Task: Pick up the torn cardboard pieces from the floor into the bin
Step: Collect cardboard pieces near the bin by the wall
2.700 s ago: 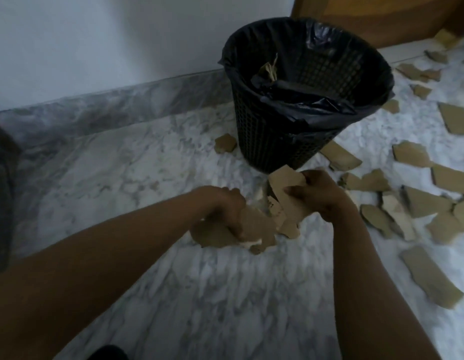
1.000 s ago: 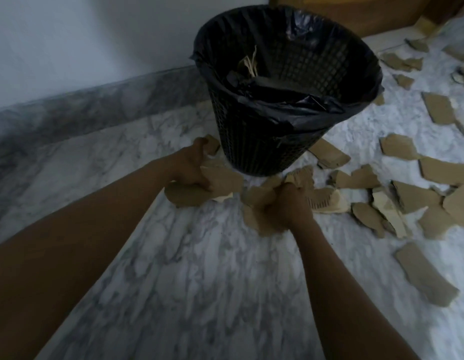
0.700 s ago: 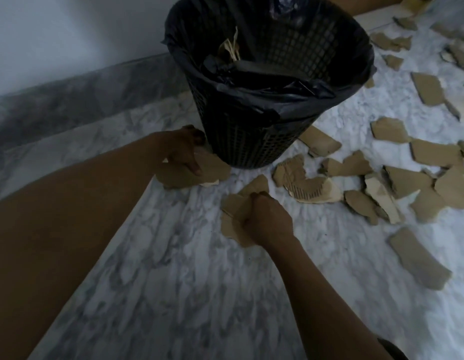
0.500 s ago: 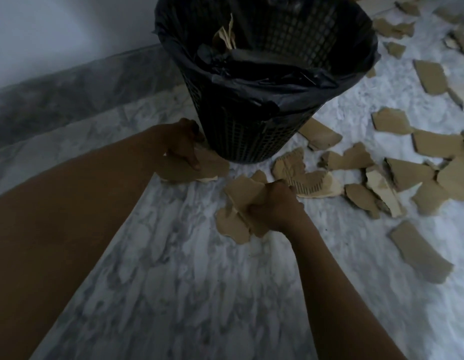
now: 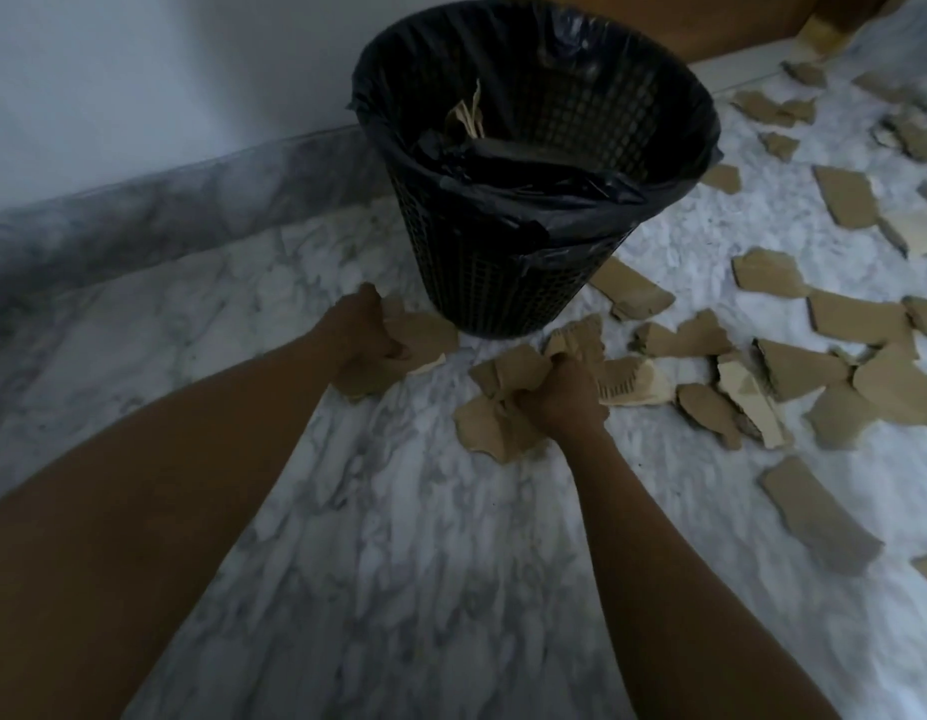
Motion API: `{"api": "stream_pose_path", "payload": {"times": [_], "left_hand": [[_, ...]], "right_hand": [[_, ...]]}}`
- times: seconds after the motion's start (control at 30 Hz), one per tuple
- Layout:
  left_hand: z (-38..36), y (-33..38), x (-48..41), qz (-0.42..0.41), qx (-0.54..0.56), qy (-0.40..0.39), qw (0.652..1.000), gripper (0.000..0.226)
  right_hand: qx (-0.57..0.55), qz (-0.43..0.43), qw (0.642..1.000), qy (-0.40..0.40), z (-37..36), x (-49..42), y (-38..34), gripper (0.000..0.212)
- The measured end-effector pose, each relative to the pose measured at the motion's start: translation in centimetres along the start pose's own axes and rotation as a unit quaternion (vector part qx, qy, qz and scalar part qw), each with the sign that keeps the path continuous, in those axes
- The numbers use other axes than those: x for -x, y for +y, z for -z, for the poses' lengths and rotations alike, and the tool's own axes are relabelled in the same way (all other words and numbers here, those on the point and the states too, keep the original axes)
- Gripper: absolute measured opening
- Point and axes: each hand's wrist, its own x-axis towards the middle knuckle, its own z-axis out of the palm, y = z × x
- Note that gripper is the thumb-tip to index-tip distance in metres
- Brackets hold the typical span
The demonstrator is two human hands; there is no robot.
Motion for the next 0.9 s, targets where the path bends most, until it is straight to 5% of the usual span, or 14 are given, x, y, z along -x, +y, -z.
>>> {"api": "stream_pose_path", "payload": {"times": [0.1,0.2,0.37,0.5,0.63,0.77,0.9], "left_hand": [[-1.3,-1.3,2.0,0.025,0.058,0.032,0.997,0.095],[-2.5,-1.9,3.9,0.048,0.095,0.027,0.994,0.092],[-3.2,-1.8,6.0,0.066,0.092,0.008,0.994,0.099],[-2.1,-1.4,7.3,0.073,0.064,-0.092,0.991,0.103],[-1.3,1.3,9.7,0.019,0.057,-0.245,0.968,0.096],[-5.0,4.7,10.6,-0.049,-0.112,-0.231,0.965,0.107],[-7.1,6.1,10.3,-0.021,-0.115,-0.22,0.968,0.133]], "right_hand": [[0.034,-0.035,0.998,-0.036,-1.2,-0.4,0.1,0.074],[0.006,-0.012,0.999,-0.046,-1.5,-0.3,-0.3,0.063],[-0.032,-0.027,0.997,-0.061,-1.0,-0.7,-0.4,0.085],[-0.044,-0.048,0.992,-0.106,-1.1,-1.6,0.4,0.038],[-0.047,-0.036,0.996,-0.061,-1.7,-0.8,0.4,0.029],[0.015,0.032,0.998,-0.045,-1.5,-0.8,0.8,0.023],[-0.033,0.023,0.998,-0.05,1.3,-2.0,2.1,0.026]]}}
